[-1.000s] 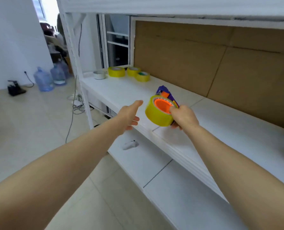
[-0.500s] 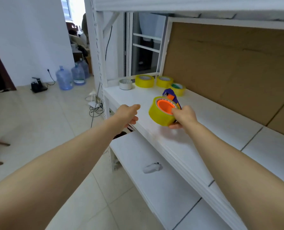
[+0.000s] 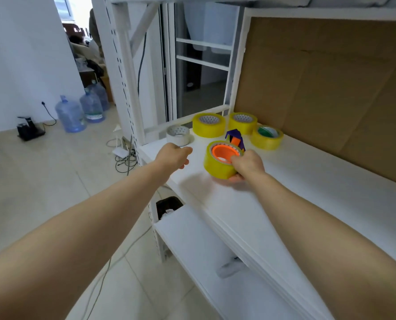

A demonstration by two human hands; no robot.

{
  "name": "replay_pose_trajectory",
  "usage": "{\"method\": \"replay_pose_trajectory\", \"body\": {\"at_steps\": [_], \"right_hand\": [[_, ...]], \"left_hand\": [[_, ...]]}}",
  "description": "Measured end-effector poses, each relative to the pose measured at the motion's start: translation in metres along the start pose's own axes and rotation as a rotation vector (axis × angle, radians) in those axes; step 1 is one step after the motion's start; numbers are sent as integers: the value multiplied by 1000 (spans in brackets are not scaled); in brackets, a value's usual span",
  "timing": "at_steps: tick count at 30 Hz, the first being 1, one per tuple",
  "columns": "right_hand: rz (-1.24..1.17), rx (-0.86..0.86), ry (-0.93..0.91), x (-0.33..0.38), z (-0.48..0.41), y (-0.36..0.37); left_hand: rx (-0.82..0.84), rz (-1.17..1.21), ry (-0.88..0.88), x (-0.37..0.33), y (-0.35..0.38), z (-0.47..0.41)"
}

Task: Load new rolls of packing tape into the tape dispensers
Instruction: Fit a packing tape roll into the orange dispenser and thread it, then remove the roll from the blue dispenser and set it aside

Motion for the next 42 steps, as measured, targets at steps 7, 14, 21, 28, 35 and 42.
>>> {"method": "replay_pose_trajectory", "body": {"at_steps": [7,14,21,28,35,42], "right_hand": [[-105,-17,185,29,-37,47],[-156,-163,370,55,-70,94],[-152,-267,443,63,-78,116],[-123,-299,427,62,-61,99],[326,-344,336,21,4,30],[513,-431,420,-44,126,-77]], "left_hand": [[140,-45,116,-4,-11,-87],[250,-210,234,-9,-31,-157],[314,-249,331,-5,-39,-190],[368,-248,420,-16,-22,-182],[531,-379,614,-39,32,-116],[659,-661,933,-62,119,14]]}}
Point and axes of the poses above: each hand's wrist, its own z-axis away from the middle knuckle, its own y-axis out of the palm, x = y × z, the point moved 1 cm from there along -z, towards the middle knuckle, and after that the axes turned 2 degrees about -z, right-handed, at the moved point
